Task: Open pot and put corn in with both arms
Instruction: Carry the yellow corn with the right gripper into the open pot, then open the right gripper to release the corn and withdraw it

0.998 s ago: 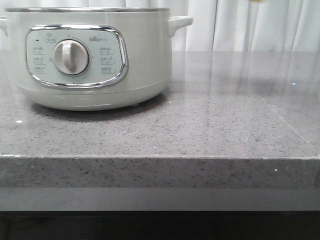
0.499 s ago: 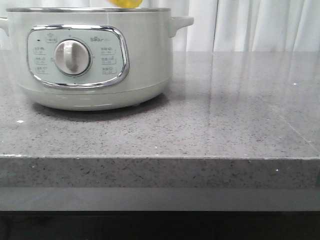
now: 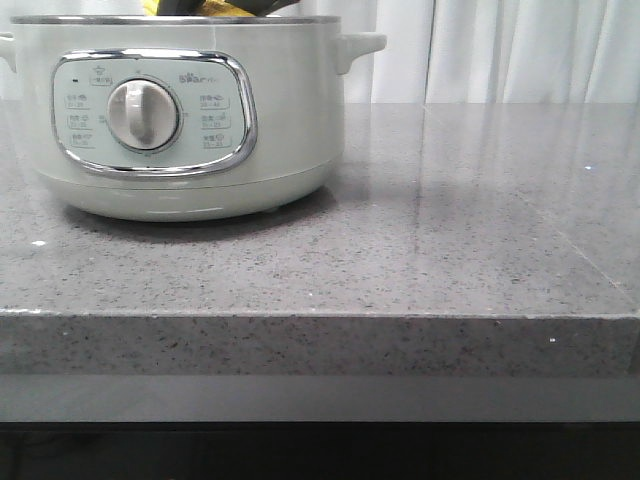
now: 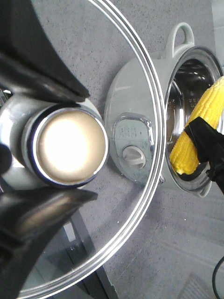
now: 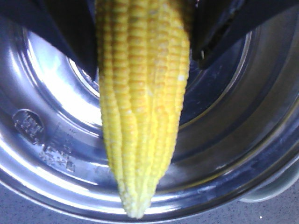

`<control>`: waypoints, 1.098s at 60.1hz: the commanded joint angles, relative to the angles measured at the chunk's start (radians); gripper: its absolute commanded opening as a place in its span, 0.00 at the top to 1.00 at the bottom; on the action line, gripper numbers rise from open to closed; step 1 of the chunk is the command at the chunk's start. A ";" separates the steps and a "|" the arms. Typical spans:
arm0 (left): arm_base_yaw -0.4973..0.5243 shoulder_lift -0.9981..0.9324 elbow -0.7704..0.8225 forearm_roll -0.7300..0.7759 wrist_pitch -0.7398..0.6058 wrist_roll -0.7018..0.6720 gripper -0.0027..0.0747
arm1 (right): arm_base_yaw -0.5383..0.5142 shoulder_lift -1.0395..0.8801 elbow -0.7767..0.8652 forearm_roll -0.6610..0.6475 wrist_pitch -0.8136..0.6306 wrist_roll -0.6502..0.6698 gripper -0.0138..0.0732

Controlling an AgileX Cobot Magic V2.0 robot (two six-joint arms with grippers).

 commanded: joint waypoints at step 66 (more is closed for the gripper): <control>-0.007 0.007 -0.034 -0.028 -0.149 -0.005 0.68 | -0.044 -0.112 -0.039 0.010 -0.079 -0.010 0.92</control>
